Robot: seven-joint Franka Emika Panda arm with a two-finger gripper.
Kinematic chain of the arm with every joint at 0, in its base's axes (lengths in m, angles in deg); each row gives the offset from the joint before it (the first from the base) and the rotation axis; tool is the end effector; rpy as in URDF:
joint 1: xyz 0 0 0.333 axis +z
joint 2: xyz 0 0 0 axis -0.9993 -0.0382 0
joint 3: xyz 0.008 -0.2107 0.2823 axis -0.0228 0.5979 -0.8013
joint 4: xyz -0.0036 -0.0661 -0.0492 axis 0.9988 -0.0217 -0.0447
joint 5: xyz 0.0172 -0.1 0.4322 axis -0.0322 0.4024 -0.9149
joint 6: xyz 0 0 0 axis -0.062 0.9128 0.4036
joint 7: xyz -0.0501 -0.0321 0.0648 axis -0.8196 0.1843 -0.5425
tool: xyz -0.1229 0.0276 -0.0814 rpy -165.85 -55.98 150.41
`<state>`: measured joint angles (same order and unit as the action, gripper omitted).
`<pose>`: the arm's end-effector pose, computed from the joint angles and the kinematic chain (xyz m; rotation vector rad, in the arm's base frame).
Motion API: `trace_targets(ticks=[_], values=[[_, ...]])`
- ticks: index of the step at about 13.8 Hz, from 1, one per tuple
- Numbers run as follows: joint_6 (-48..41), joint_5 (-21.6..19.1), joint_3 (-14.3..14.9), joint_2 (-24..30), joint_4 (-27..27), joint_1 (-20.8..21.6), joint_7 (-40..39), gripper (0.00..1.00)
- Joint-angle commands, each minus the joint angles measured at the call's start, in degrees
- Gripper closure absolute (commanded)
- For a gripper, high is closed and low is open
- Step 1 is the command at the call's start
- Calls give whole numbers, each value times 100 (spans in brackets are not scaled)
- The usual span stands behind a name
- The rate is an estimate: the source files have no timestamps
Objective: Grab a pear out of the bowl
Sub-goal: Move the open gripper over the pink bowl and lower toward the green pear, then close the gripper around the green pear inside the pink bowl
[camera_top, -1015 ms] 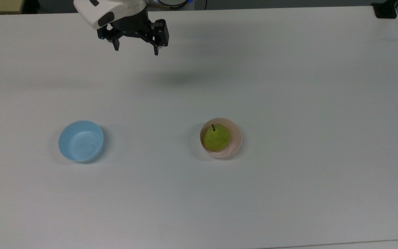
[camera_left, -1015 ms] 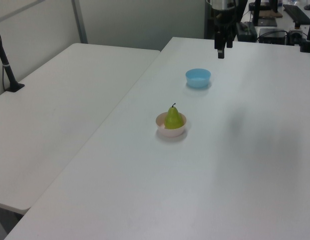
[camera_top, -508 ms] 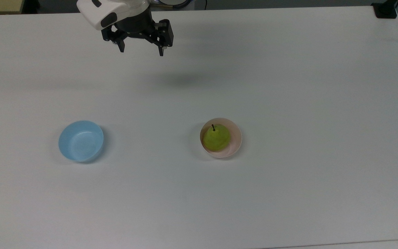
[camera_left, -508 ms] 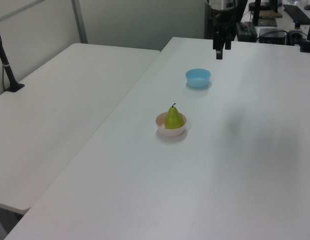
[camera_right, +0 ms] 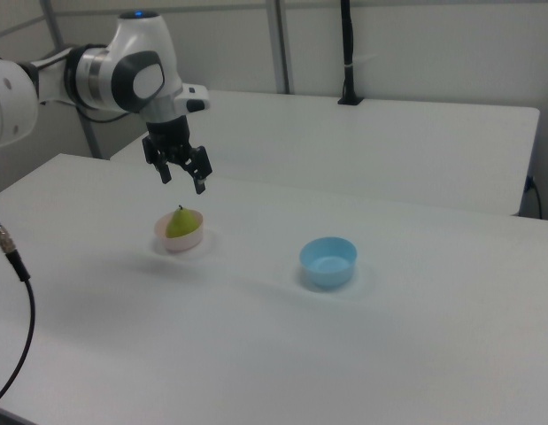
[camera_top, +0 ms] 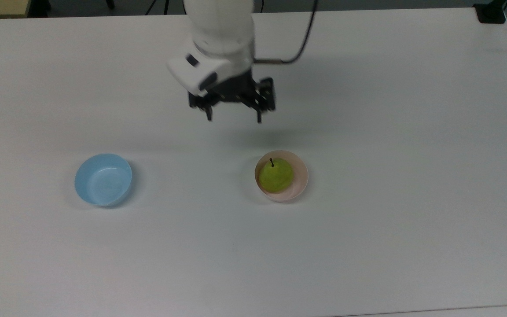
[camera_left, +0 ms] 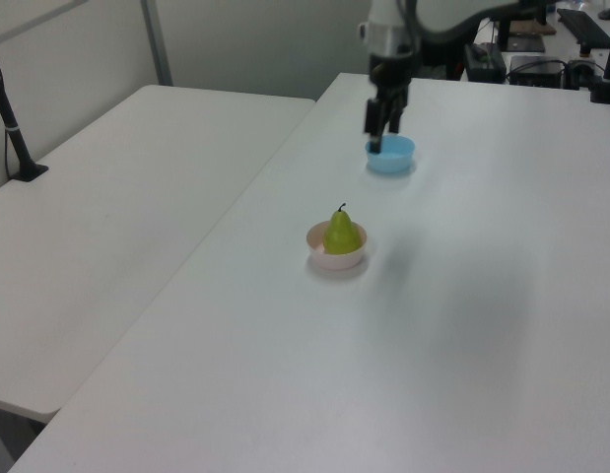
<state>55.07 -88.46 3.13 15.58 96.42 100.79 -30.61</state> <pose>0.7389 0.0929 0.4598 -3.1076 0.0681 -0.1038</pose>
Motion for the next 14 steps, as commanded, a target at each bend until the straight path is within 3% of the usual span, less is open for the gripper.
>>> trace_targets(ticks=[1, 4, 7, 11, 14], values=[[616, -91, 76, -738, -380, 433, 473, 0], [1162, -82, 76, -1213, -389, 636, 570, 0], [1225, -21, 76, -1346, -389, 671, 562, 1], [1208, 181, 76, -1442, -327, 671, 509, 23], [1216, 286, 68, -1486, -318, 671, 518, 26]])
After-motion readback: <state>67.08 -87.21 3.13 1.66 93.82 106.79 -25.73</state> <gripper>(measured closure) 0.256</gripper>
